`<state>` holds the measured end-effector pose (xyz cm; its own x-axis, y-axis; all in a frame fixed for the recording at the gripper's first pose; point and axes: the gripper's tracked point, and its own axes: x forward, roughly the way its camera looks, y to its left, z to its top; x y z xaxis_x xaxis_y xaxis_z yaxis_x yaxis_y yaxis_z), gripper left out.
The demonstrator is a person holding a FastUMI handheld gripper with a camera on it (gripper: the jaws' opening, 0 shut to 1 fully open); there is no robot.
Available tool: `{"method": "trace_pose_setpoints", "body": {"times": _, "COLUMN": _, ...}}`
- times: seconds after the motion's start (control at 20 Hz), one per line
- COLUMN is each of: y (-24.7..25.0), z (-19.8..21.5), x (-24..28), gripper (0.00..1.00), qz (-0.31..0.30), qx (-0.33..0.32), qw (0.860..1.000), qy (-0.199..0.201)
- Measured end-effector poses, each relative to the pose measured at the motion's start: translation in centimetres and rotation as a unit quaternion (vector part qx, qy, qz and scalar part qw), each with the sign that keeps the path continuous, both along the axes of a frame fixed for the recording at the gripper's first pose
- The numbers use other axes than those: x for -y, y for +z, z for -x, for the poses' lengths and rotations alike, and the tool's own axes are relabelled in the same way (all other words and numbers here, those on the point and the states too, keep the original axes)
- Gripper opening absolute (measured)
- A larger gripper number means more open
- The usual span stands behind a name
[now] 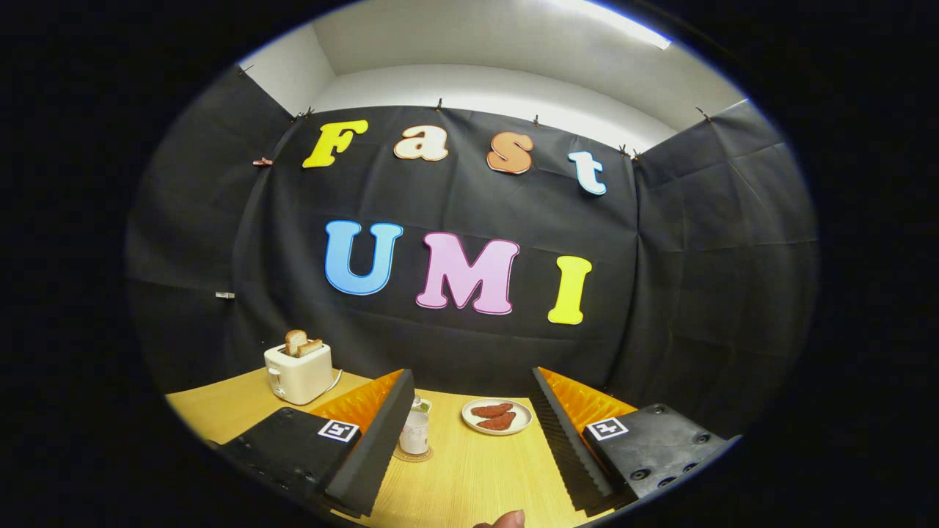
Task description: Take the bottle from table, then pour the juice into the cup, finally place the bottle on the coaster
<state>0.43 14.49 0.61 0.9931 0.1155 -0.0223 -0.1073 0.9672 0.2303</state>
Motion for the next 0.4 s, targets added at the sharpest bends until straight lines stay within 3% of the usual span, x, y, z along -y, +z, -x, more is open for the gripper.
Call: {"method": "trace_pose_setpoints", "body": {"times": 0.4, "y": -0.71, "z": 0.73, "x": -0.11, "gripper": 0.97, "qz": 0.008, "qx": -0.005, "qw": 1.0, "qy": -0.002}}
